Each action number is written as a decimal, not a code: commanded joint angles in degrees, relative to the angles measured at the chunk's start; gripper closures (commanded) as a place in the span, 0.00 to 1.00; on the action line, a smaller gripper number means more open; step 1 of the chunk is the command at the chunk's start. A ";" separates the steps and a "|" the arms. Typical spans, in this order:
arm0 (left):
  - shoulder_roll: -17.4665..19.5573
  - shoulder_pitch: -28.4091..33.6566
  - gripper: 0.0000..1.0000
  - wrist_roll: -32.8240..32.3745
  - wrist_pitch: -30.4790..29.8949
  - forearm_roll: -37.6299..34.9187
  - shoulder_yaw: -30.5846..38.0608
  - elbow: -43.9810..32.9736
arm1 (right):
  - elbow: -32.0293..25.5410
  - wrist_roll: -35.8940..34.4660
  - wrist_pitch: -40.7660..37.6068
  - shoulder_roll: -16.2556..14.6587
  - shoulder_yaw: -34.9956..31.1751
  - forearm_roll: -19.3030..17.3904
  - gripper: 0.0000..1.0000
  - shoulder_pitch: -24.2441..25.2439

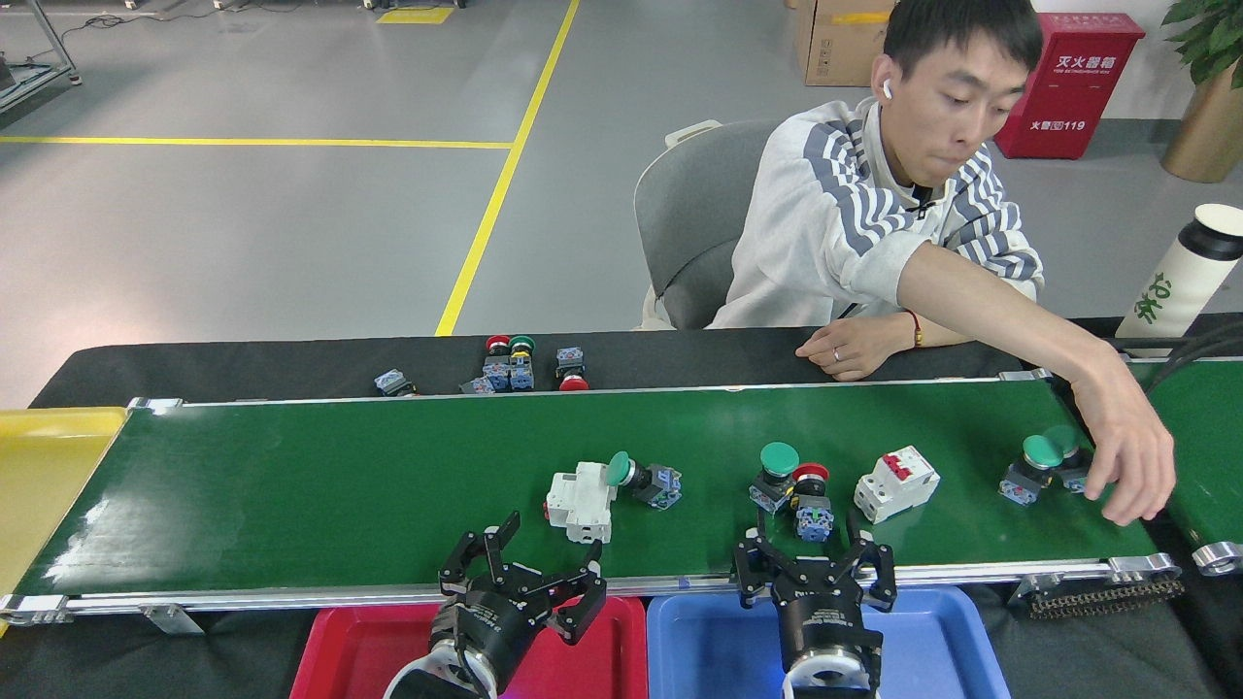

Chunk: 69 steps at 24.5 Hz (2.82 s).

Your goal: Pick switch part from conveyor to tray

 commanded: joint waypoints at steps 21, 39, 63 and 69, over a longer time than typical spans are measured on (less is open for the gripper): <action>2.93 -5.69 0.89 0.34 -4.41 0.27 9.77 4.07 | 3.47 2.23 -4.75 2.03 5.51 0.04 0.98 -6.51; 3.46 19.10 0.89 0.60 -25.68 5.81 31.57 -18.08 | -21.06 1.62 -21.98 -7.37 19.04 3.20 0.00 13.00; 3.55 11.19 0.89 0.34 -39.83 4.49 5.47 -18.08 | -26.59 -1.20 -31.91 -13.00 -32.55 -10.34 0.00 24.51; 1.97 10.31 0.00 0.08 -39.83 -5.70 -5.34 -18.08 | -25.63 -1.02 -32.26 -13.26 -32.55 -10.34 0.00 25.04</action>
